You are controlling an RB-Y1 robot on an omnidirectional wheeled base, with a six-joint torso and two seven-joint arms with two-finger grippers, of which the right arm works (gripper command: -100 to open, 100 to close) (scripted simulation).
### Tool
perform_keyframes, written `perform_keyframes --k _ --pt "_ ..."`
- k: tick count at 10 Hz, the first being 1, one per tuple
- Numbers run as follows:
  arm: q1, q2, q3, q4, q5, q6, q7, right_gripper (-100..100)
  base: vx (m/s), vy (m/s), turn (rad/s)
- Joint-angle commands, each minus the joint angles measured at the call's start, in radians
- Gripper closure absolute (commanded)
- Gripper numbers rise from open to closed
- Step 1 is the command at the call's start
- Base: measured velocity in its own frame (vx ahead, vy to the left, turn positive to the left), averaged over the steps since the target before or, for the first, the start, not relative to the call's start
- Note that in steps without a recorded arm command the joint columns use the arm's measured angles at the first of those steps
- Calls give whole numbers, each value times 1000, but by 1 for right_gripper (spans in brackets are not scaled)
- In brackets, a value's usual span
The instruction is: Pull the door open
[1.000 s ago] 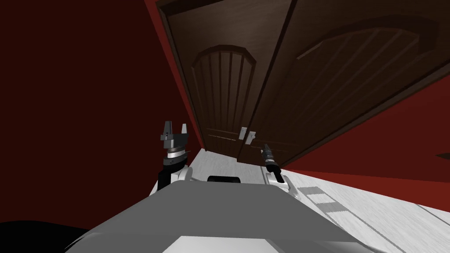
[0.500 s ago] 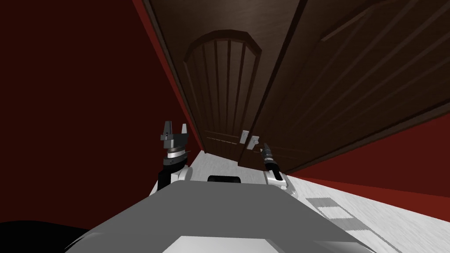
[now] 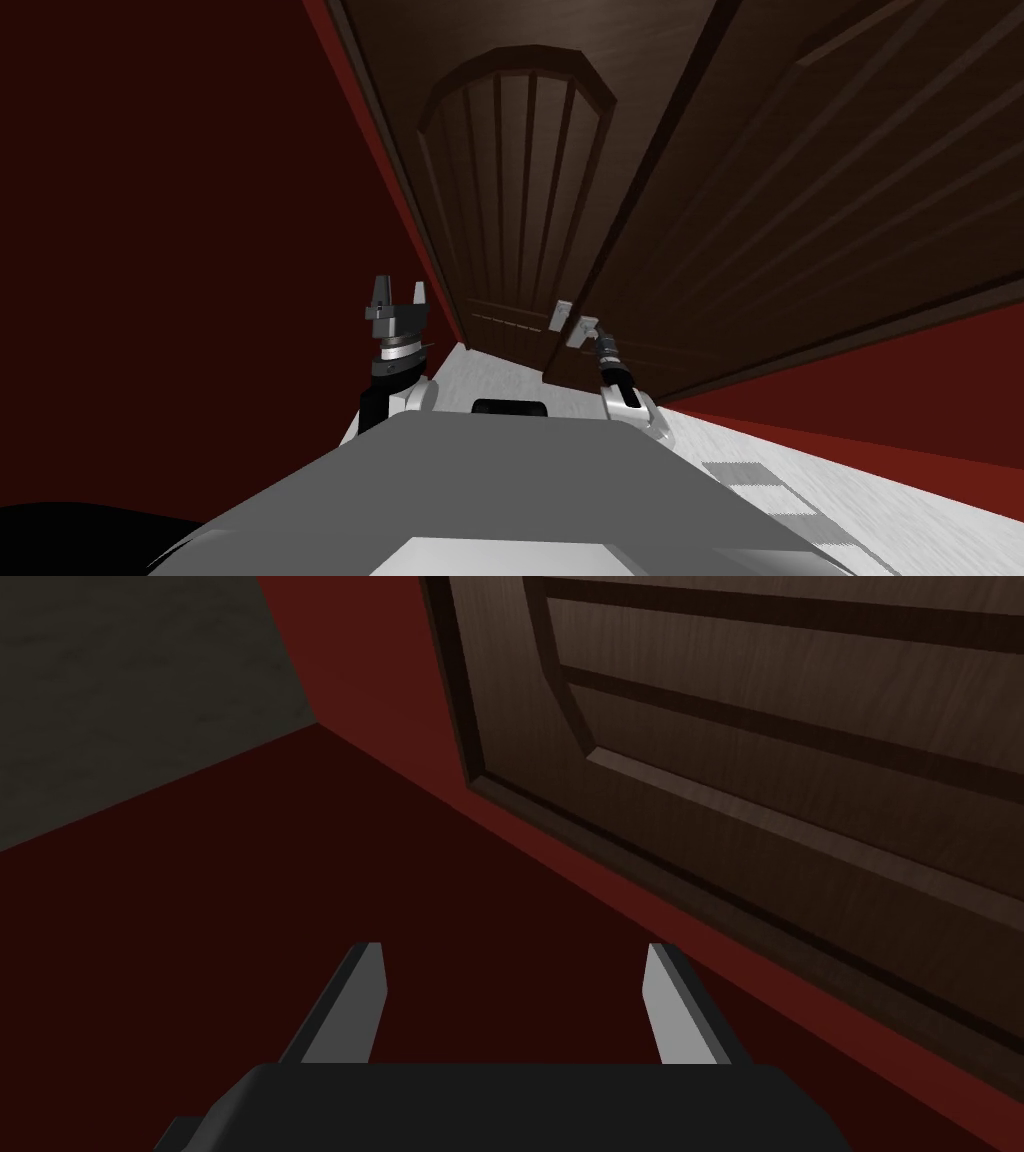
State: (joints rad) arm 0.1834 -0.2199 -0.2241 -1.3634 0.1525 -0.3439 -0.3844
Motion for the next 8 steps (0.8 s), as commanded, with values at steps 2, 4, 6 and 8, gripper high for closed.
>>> perform_keyframes --k 2,4,6,8 --pt "4 2 2 3 1 2 0 100 -22 -3 -3" --pt "20 -13 5 2 0 -4 -12 100 -68 -11 23" --pt "24 -15 14 -12 2 -6 -18 -100 -214 -42 39" --pt "35 -17 30 -28 5 -9 -28 -100 -174 49 22"
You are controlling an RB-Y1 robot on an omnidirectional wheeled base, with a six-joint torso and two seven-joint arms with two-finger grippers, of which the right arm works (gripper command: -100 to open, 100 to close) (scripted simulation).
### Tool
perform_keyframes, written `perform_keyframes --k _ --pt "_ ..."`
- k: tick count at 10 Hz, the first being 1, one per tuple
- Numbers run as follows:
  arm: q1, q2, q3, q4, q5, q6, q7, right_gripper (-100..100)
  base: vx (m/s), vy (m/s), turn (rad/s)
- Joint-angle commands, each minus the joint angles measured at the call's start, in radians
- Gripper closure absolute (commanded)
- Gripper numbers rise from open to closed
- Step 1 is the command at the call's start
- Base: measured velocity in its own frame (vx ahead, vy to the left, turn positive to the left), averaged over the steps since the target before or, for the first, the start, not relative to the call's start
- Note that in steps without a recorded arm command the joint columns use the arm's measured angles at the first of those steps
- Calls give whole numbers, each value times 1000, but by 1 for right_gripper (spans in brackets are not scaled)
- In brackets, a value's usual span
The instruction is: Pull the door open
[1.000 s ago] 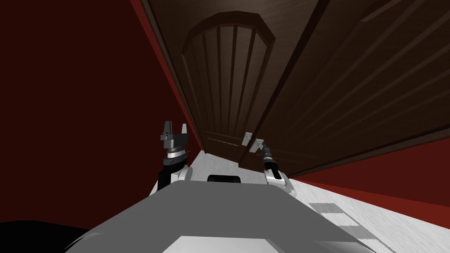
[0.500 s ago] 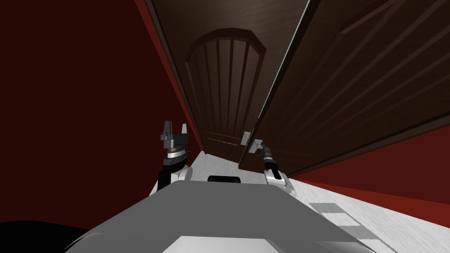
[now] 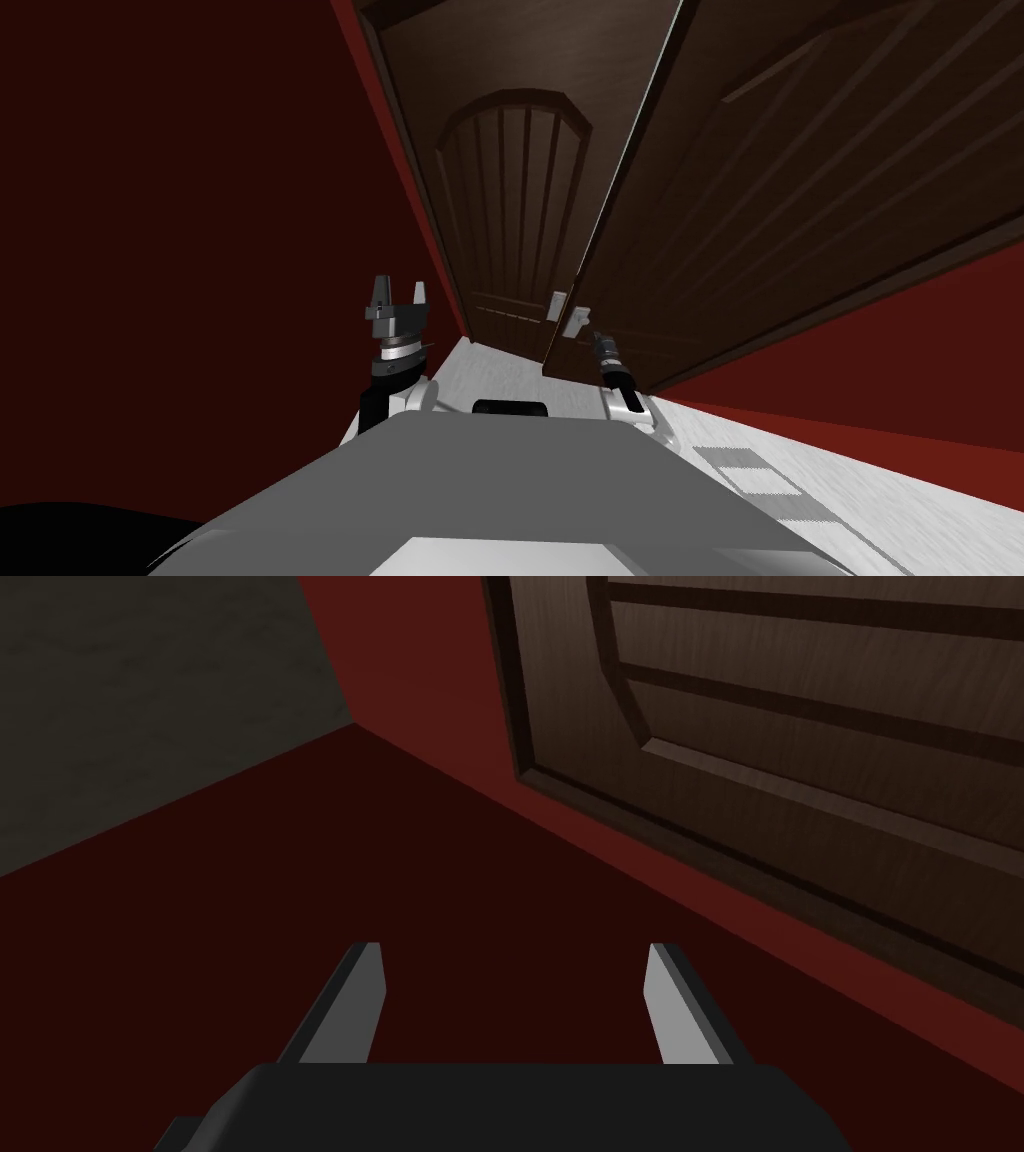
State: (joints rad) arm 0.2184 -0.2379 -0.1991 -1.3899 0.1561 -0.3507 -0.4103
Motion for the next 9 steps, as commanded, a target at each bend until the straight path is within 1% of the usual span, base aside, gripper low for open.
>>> perform_keyframes --k 1,3,4,5,7,9 --pt "5 1 13 -9 4 -4 -8 -100 -193 62 26" --pt "14 -1 27 -23 7 -7 -17 -100 -214 58 26" --pt "12 1 23 -18 6 -7 -13 -100 -85 31 -4" --pt "8 0 1 9 0 -5 -2 -100 62 -61 -103" --pt "1 1 -8 23 -2 -4 5 -100 136 -106 -39" --pt "-13 4 -10 32 -4 -4 11 -100 184 -46 33"
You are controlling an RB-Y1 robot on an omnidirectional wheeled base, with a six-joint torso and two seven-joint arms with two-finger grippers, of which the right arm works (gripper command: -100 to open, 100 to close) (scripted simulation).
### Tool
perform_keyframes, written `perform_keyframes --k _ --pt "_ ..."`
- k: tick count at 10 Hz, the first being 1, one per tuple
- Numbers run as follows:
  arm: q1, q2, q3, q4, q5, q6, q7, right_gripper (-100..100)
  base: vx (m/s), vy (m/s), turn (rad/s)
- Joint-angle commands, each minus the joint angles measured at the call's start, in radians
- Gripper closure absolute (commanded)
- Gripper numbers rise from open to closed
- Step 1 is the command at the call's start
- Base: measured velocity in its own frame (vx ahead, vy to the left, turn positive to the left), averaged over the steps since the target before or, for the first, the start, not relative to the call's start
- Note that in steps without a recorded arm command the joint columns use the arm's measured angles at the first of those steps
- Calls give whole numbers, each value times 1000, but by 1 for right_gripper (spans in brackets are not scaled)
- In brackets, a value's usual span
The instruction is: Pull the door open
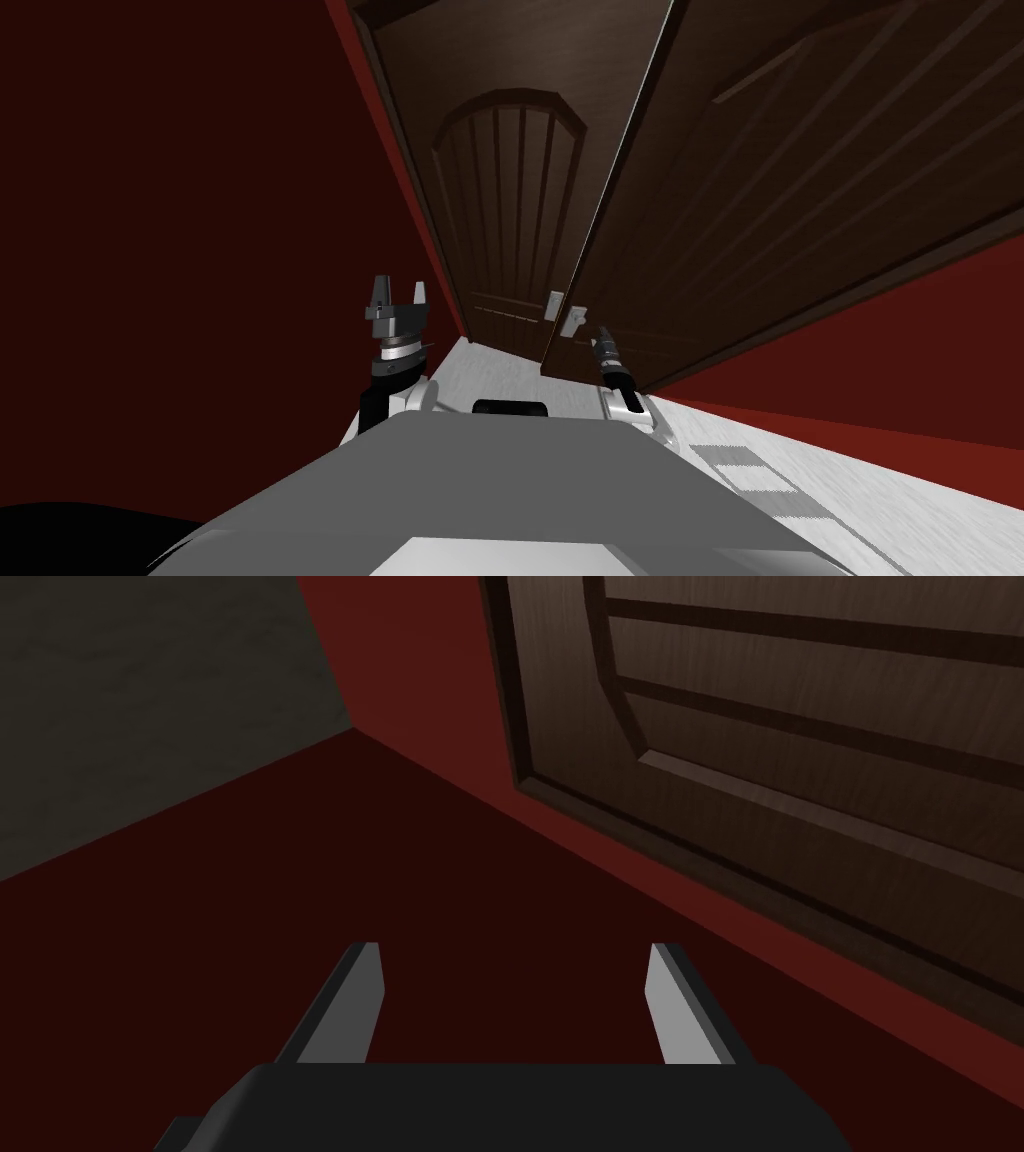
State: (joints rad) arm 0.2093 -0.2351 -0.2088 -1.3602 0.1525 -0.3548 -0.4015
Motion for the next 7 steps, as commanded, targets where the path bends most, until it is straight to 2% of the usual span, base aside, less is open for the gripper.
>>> perform_keyframes --k 1,3,4,5,7 --pt "-16 5 3 4 0 -1 5 -100 210 9 79" --pt "-34 10 14 1 1 -4 7 -100 223 58 99" --pt "-30 8 10 3 1 -2 6 -100 95 28 18" --pt "-30 8 10 3 1 -2 6 100 -9 -3 -18" --pt "-30 8 10 3 1 -2 6 100 -36 -7 12"
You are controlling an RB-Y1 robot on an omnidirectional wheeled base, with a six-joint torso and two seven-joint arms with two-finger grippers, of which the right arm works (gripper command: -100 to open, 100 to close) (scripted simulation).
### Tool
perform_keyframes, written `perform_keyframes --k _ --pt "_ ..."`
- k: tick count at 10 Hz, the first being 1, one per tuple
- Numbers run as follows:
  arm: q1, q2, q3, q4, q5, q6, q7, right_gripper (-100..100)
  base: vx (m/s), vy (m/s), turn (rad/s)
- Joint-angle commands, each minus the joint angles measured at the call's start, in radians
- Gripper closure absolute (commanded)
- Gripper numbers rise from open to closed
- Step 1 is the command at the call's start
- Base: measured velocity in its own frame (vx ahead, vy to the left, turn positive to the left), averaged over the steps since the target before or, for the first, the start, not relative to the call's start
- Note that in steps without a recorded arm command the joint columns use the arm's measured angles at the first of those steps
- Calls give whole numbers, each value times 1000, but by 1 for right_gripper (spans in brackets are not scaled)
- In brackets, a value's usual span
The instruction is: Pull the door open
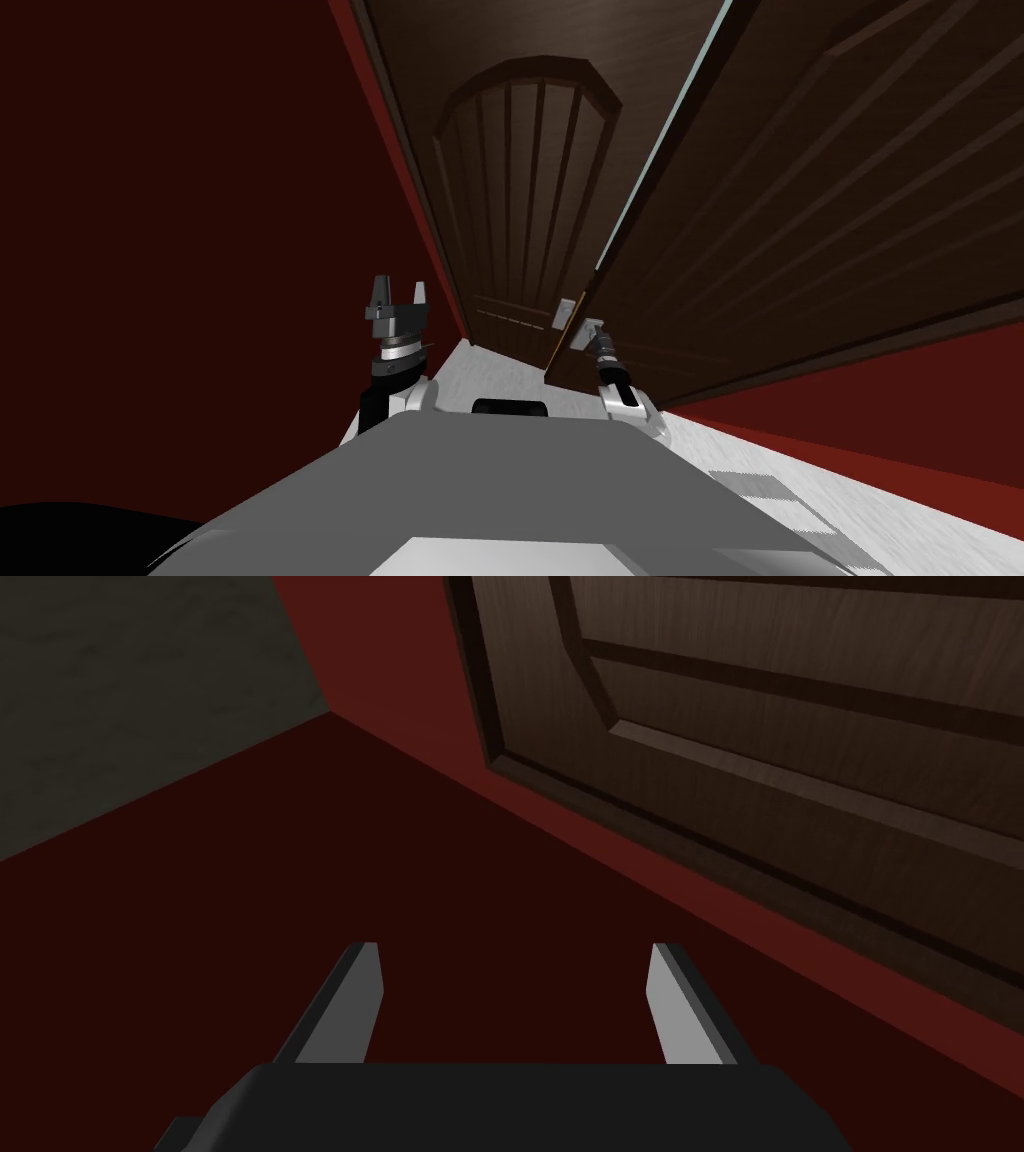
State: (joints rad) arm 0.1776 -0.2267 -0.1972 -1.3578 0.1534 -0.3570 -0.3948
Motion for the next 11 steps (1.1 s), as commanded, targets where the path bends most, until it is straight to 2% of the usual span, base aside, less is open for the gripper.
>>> perform_keyframes --k 1,3,5,8,11 --pt "2 -1 -1 0 0 0 0 100 -17 -5 9" --pt "2 -1 -1 0 0 0 0 100 -3 0 -2" --pt "24 -13 -1 3 0 -2 -10 100 -158 -37 10" --pt "44 -35 14 -4 1 -13 -33 100 -211 -41 61" --pt "62 -68 49 -21 6 -33 -70 100 -210 -58 146"
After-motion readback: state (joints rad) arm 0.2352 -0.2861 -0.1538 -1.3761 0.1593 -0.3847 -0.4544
